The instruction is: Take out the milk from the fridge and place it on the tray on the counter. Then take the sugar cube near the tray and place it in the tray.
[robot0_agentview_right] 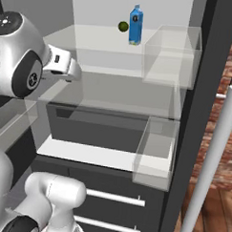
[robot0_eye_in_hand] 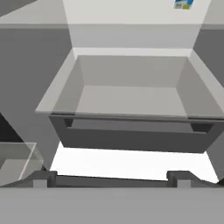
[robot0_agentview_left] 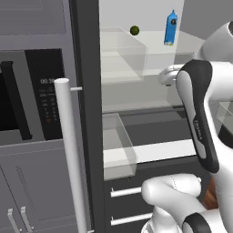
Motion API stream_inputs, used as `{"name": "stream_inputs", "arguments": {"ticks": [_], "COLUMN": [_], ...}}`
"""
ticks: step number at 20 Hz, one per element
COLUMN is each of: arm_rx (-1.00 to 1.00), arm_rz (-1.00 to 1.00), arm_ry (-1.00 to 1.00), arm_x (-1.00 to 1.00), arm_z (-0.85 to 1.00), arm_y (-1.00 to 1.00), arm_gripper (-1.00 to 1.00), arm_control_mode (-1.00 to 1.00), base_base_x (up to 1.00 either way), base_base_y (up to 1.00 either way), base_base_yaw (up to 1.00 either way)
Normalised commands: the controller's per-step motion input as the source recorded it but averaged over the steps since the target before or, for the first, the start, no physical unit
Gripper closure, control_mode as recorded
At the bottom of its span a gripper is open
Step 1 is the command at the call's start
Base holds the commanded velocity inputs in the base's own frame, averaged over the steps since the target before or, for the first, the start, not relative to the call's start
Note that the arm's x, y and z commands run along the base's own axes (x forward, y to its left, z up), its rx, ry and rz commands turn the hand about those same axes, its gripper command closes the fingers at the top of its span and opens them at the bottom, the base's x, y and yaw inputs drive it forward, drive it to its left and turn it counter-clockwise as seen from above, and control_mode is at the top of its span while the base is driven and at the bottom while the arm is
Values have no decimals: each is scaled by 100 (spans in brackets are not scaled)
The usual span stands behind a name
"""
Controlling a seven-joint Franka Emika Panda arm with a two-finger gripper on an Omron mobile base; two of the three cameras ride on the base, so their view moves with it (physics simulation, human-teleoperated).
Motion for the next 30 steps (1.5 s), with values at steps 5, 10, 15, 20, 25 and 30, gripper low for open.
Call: {"name": "stream_inputs", "arguments": {"ticks": [5,10,15,20,25,30], "arm_rx": [-3,-2,0,-3,-1,0], "arm_rz": [-4,0,-1,-6,-12,-11], "arm_ry": [-15,-23,-20,-34,-23,-8], "arm_x": [0,0,0,0,0,0], "arm_z": [48,35,40,34,43,35], "arm_y": [-6,0,-18,-21,-14,-6], "arm_gripper": [-100,-100,-100,-100,-100,-100], "arm_control_mode": [-100,-100,-100,-100,-100,-100], "base_base_x": [0,0,0,0,0,0], "base_base_y": [0,0,0,0,0,0], "base_base_yaw": [0,0,0,0,0,0]}}
